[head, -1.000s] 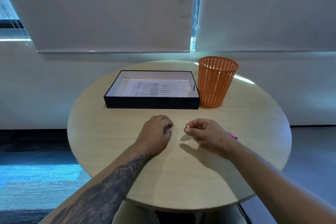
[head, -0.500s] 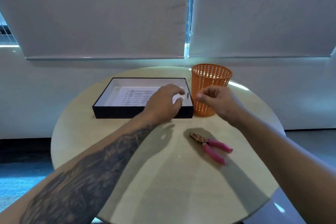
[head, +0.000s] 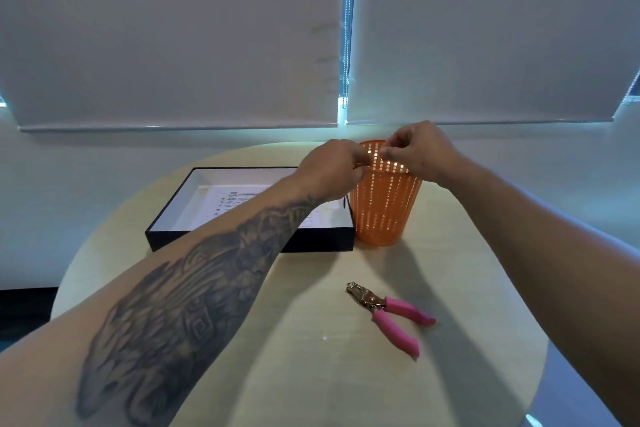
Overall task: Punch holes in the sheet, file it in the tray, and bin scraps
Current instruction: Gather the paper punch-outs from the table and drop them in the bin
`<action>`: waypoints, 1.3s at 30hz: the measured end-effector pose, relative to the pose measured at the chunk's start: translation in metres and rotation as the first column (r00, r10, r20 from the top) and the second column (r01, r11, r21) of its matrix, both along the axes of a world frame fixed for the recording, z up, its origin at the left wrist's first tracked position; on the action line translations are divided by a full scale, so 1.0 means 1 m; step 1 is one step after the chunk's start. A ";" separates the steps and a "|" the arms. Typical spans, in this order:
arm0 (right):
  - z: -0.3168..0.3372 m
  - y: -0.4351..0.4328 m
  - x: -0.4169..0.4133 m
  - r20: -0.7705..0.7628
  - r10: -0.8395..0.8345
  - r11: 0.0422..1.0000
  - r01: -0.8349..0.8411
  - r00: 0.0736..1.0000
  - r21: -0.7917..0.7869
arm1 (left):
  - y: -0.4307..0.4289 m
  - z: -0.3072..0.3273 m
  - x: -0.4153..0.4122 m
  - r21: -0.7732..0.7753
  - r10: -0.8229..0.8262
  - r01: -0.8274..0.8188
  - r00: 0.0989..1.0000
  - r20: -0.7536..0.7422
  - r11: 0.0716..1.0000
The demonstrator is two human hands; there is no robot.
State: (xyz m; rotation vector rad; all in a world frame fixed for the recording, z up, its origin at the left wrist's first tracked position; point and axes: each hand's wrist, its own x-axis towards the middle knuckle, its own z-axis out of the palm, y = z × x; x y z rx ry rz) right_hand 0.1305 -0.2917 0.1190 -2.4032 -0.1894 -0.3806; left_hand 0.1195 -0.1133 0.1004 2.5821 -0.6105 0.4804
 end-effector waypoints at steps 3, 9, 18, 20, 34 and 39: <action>-0.003 -0.002 0.003 -0.047 -0.014 1.000 0.013 0.999 -0.016 | 0.001 -0.001 0.002 -0.042 -0.027 0.028 1.000 0.009 0.999; -0.002 -0.005 0.004 -0.159 -0.024 1.000 0.024 0.987 0.002 | 0.001 -0.004 0.003 -0.023 -0.042 0.043 0.999 0.022 0.999; -0.003 -0.003 0.001 -0.166 -0.030 0.999 0.025 0.986 -0.033 | 0.000 -0.008 -0.002 -0.053 -0.033 0.034 0.999 0.019 0.998; -0.004 -0.003 0.001 -0.146 -0.038 0.998 0.030 0.989 -0.054 | 0.000 -0.009 -0.002 -0.059 -0.028 0.029 1.000 0.013 0.998; -0.010 -0.003 0.003 -0.088 -0.045 0.997 0.040 0.995 -0.062 | 0.000 -0.012 -0.001 -0.050 -0.024 0.025 1.000 0.016 0.998; -0.010 -0.004 0.004 -0.091 -0.038 0.996 0.031 0.995 -0.087 | 0.000 -0.015 0.001 -0.046 -0.013 0.014 1.000 0.019 0.999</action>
